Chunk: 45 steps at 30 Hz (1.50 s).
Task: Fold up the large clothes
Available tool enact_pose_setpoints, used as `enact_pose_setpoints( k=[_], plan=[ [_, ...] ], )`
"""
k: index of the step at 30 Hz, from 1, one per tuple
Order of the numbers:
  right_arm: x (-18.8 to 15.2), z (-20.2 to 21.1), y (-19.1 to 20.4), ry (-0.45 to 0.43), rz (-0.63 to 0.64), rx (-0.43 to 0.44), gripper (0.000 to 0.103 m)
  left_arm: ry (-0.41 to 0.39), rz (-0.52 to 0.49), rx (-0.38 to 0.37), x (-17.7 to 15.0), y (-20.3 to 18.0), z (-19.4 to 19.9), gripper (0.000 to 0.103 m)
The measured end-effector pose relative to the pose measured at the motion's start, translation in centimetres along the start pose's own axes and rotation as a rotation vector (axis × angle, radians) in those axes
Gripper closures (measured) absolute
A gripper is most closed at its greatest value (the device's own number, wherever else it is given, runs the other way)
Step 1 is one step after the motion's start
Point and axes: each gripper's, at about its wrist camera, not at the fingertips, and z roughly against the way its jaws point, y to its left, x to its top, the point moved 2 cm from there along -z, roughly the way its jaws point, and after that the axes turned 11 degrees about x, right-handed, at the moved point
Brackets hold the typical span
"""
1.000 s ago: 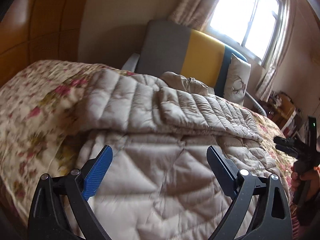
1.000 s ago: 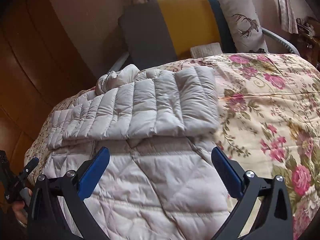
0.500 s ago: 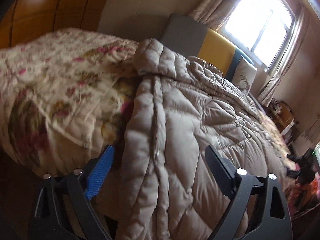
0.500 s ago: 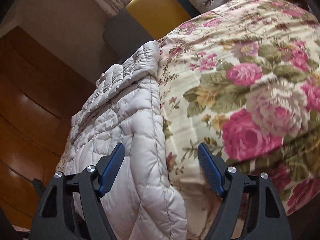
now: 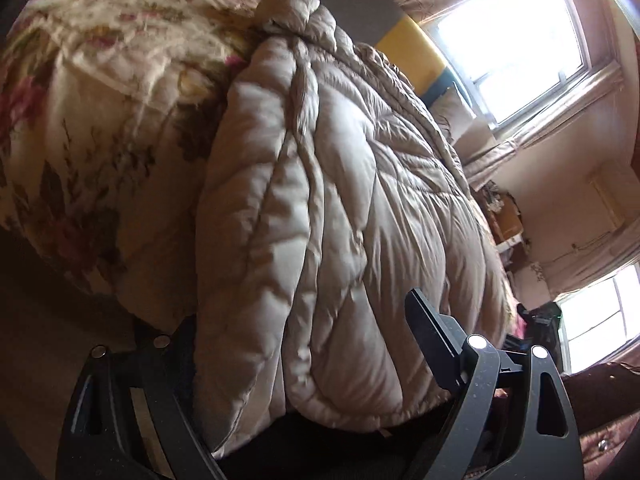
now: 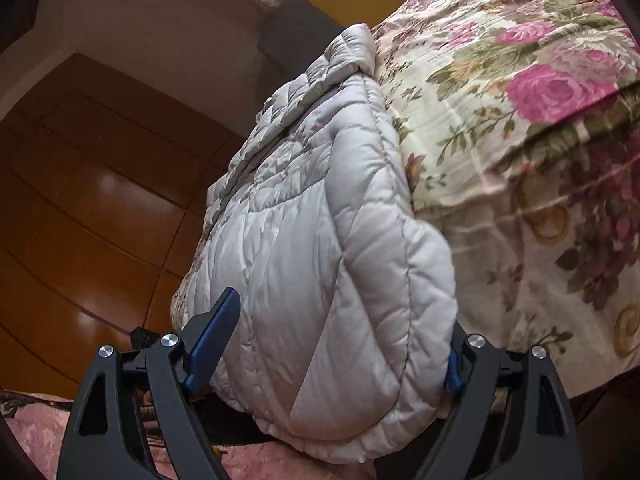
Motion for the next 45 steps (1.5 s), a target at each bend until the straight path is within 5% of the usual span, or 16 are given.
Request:
enact_pose_setpoints(
  k=[5,7,10,13,23,39,45],
  plan=[
    [-1.8,-1.5,0.1,0.047,0.014,-0.008,0.029,0.105,-0.018,-0.044,-1.6,-0.8,-1.6,0.036],
    [-2.0,-1.9,0.3,0.064,0.016,0.001,0.042,0.118,-0.051,-0.053,-2.0,-1.9,-2.0,0.069],
    [-1.6,-1.6,0.6,0.045,-0.005,0.072,0.062,0.083,-0.087,-0.093,-1.6,-3.6,-0.8,0.082],
    [-0.9,-0.7,2.0,0.007,-0.003,0.168,0.077,0.009,-0.077,-0.174,-0.8,-5.0,1.5,0.086],
    [2.0,2.9,8.0,-0.087,0.110,0.423,0.079,-0.247,0.000,-0.354,0.0,-6.9,10.1,0.089],
    [-0.1,12.0,13.7,-0.183,0.181,0.822,0.079,-0.331,0.026,-0.657,-0.9,-10.5,20.7,0.089],
    [0.1,13.5,13.8,-0.231,0.134,0.914,0.079,-0.300,0.012,-0.687,0.5,-11.6,21.4,0.085]
  ],
)
